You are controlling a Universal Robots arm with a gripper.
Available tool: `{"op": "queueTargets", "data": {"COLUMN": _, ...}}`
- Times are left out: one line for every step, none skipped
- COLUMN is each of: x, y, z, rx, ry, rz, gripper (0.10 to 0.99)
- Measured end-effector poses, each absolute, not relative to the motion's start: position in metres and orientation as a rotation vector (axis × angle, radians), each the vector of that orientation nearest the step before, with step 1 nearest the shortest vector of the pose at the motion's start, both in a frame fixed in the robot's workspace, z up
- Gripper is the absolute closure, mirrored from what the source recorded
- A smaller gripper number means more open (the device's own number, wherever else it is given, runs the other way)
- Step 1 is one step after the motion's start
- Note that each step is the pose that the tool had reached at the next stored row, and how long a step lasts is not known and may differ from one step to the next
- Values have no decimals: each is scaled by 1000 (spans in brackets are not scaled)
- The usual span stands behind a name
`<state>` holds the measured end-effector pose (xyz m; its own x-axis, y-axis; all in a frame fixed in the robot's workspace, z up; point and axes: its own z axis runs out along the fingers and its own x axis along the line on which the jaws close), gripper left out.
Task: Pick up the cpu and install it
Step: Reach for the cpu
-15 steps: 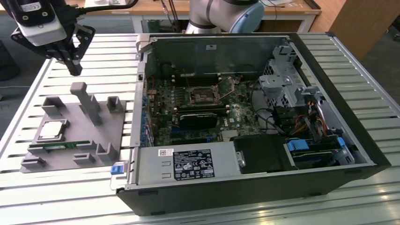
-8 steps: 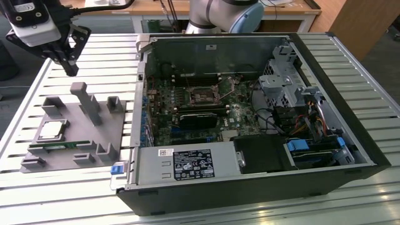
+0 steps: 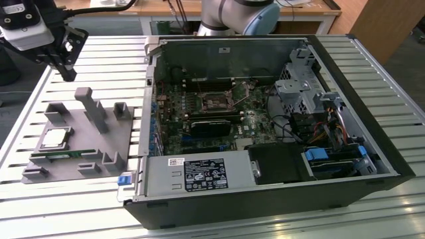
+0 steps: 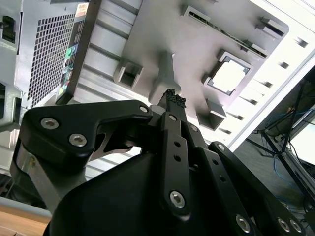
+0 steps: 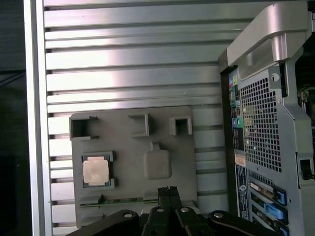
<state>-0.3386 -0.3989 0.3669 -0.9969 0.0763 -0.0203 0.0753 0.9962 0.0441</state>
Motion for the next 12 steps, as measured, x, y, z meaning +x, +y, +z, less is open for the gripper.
{"op": "queueTargets", "data": {"x": -341, "y": -399, "z": 367, "rx": 118, "ry": 3117, "rz": 67, "gripper": 980}}
{"op": "queueTargets", "data": {"x": -343, "y": -399, "z": 367, "rx": 118, "ry": 3117, "rz": 67, "gripper": 980}}
{"op": "queueTargets", "data": {"x": -344, "y": -399, "z": 367, "rx": 118, "ry": 3117, "rz": 67, "gripper": 980}}
{"op": "queueTargets", "data": {"x": -347, "y": -399, "z": 367, "rx": 118, "ry": 3117, "rz": 67, "gripper": 980}}
{"op": "queueTargets", "data": {"x": -349, "y": -399, "z": 366, "rx": 118, "ry": 3117, "rz": 68, "gripper": 980}}
{"op": "queueTargets", "data": {"x": -350, "y": -399, "z": 366, "rx": 118, "ry": 3117, "rz": 67, "gripper": 980}}
{"op": "queueTargets", "data": {"x": -352, "y": -399, "z": 366, "rx": 118, "ry": 3117, "rz": 67, "gripper": 980}}
{"op": "queueTargets", "data": {"x": -353, "y": -399, "z": 366, "rx": 118, "ry": 3117, "rz": 67, "gripper": 980}}
{"op": "queueTargets", "data": {"x": -355, "y": -399, "z": 366, "rx": 118, "ry": 3117, "rz": 67, "gripper": 980}}
{"op": "queueTargets", "data": {"x": -356, "y": -399, "z": 366, "rx": 118, "ry": 3117, "rz": 67, "gripper": 980}}
{"op": "queueTargets", "data": {"x": -358, "y": -399, "z": 366, "rx": 118, "ry": 3117, "rz": 67, "gripper": 980}}
{"op": "queueTargets", "data": {"x": -360, "y": -399, "z": 366, "rx": 118, "ry": 3117, "rz": 67, "gripper": 980}}
